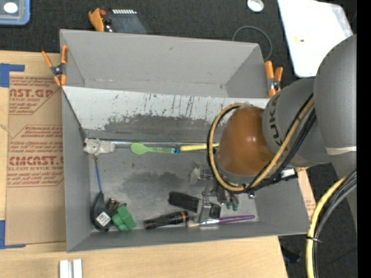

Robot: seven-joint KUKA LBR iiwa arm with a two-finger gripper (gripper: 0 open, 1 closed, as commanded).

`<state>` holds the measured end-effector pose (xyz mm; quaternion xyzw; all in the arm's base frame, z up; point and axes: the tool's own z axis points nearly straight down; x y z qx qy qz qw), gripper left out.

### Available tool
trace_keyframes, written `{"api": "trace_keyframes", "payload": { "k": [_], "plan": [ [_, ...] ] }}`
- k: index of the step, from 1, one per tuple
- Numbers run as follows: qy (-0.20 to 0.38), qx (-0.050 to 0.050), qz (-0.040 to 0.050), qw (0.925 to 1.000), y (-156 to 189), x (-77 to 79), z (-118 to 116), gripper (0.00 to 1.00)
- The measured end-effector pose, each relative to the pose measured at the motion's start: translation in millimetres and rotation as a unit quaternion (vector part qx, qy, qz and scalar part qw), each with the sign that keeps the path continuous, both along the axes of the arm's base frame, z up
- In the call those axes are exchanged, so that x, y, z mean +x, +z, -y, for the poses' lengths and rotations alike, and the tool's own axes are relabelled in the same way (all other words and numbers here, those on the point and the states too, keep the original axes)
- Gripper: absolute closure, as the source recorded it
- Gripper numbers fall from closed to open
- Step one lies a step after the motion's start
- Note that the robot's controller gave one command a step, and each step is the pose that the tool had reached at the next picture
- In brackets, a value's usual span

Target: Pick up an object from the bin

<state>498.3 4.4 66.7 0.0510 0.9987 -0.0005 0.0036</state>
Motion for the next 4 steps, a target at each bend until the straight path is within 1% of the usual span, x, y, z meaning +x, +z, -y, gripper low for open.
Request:
{"api": "trace_keyframes", "payload": {
  "k": [1, 2, 3, 4],
  "plan": [
    [0.024, 0.002, 0.0022, 0.9997, 4, -9.6, -44, 0.0],
    [-0.165, 0.001, 0.001, 0.9862, 26, -12.3, -35, 0.0],
    [-0.131, 0.003, 0.0026, 0.9914, 4, -9.6, -18, 1.0],
    [-0.131, 0.003, 0.0026, 0.9914, 4, -9.6, -18, 1.0]
  ]
}}
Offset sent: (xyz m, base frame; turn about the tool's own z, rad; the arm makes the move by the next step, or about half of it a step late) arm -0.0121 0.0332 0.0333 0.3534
